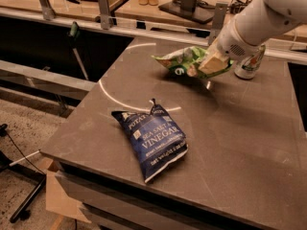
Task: Move green rice chip bag near blue chip bag
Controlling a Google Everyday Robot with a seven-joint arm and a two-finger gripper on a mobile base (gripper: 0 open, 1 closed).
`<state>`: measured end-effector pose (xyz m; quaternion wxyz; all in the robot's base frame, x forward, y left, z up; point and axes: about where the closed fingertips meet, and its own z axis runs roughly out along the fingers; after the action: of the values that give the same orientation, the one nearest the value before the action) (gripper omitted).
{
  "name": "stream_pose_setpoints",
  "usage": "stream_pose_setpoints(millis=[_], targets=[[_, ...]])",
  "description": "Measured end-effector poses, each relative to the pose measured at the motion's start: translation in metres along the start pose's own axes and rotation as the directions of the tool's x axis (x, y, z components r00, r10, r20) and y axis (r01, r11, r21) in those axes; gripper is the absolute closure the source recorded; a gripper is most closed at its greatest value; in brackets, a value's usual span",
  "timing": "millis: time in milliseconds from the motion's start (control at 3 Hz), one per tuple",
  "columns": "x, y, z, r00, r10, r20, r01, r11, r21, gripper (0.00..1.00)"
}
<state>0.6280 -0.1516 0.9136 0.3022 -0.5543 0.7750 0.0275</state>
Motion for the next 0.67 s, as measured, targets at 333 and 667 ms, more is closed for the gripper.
stream_pose_setpoints(millis=[333, 667], targets=[[0.025, 0.030, -0.019, 0.999, 0.017, -0.034, -0.019, 0.9983, -0.055, 0.85], [0.040, 0.056, -0.036, 0.999, 0.024, -0.044, -0.030, 0.9914, -0.127, 0.64]])
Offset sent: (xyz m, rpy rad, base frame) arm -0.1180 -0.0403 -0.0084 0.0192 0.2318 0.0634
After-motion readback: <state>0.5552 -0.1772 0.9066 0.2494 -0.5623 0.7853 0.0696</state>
